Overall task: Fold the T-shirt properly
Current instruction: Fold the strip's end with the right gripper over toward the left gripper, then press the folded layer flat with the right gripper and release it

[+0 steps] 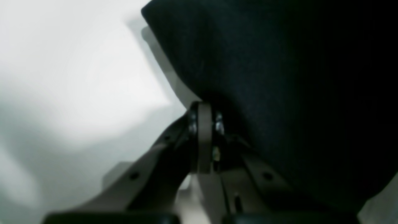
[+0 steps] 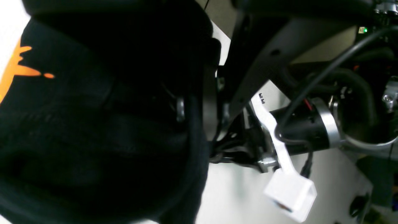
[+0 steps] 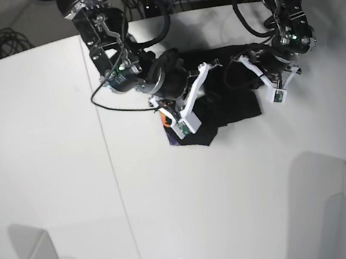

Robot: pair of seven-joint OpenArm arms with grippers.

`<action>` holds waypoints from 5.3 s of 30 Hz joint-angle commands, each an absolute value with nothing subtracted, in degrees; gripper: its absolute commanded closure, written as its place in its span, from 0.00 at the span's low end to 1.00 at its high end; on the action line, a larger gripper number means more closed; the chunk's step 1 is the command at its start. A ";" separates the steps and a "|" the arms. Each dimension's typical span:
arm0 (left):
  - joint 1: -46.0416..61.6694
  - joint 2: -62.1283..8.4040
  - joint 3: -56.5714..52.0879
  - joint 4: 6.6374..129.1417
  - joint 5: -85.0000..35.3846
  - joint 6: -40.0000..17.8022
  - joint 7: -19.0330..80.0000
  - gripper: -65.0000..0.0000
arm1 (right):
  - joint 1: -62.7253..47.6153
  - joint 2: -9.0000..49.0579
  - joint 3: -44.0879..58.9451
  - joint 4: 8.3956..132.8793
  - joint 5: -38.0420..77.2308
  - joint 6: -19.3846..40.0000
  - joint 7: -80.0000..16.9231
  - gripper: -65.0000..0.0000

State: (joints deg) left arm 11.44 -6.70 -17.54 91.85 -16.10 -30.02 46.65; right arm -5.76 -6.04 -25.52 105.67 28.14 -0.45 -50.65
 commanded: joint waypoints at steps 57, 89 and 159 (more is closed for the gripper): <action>22.73 -9.54 -45.93 104.48 -28.53 -38.55 58.33 1.00 | 4.09 -6.90 -39.08 87.96 28.70 -6.46 -43.30 0.58; 24.57 -12.26 -57.89 104.40 -29.58 -38.55 58.51 1.00 | 13.67 -8.22 -57.01 84.18 28.88 -9.89 -43.30 0.45; 30.11 -20.18 -59.47 94.90 -29.32 -40.00 50.51 1.00 | 7.60 -0.40 -57.54 91.47 28.70 -9.89 -43.38 1.00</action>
